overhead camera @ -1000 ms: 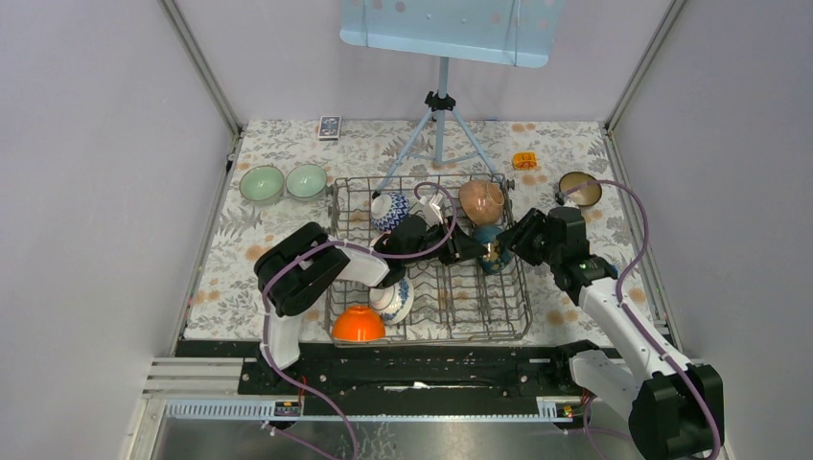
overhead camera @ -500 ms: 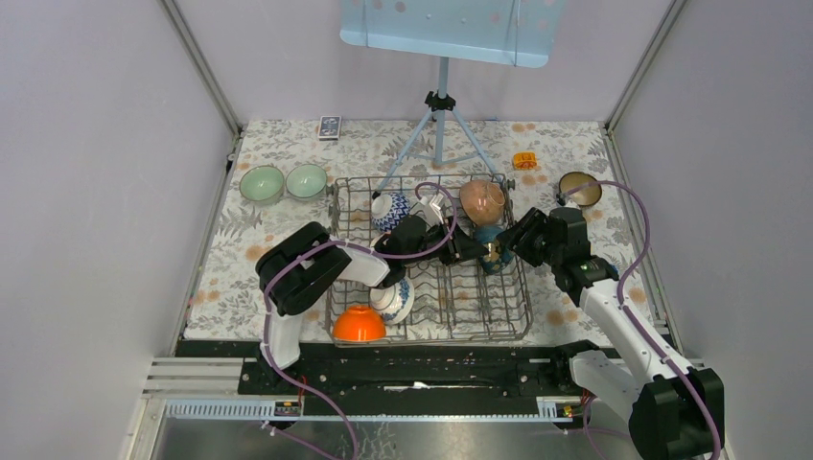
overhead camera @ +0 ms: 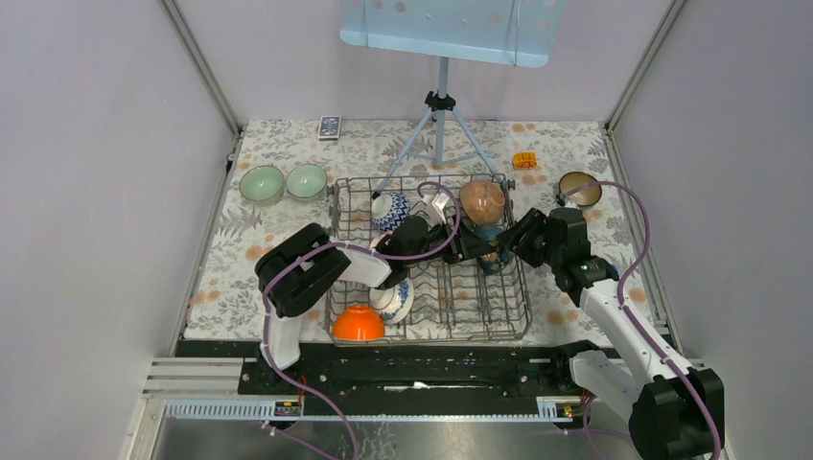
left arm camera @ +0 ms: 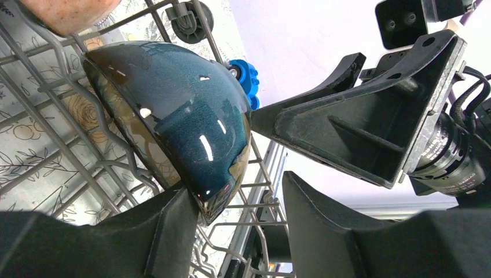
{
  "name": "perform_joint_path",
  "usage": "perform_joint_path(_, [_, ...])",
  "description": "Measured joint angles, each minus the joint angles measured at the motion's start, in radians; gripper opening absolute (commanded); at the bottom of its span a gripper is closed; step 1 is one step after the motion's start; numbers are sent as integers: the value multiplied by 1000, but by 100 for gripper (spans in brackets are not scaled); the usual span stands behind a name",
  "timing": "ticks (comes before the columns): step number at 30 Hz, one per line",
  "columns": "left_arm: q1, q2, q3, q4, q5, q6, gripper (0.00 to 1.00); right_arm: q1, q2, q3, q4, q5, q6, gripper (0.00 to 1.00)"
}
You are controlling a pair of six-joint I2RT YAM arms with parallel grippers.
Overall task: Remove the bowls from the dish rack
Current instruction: Pick up the bowl from the dish rack.
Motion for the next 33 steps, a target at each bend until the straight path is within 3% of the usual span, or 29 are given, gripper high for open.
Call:
perform_joint_path(8, [-9, -56, -9, -63, -63, 45, 62, 0, 0, 0, 0, -1, 0, 55])
perform_joint_path(17, [-3, -59, -33, -43, -72, 28, 38, 0, -2, 0, -3, -1, 0, 53])
perform_joint_path(22, [1, -56, -37, -7, -62, 4, 29, -2, -10, 0, -3, 0, 0, 53])
perform_joint_path(27, [3, -45, -37, 42, -45, -16, 24, -2, -11, -1, -12, -1, 0, 53])
perform_joint_path(33, [3, -24, -32, 69, -30, -25, 24, -2, -13, -1, -27, 1, -1, 53])
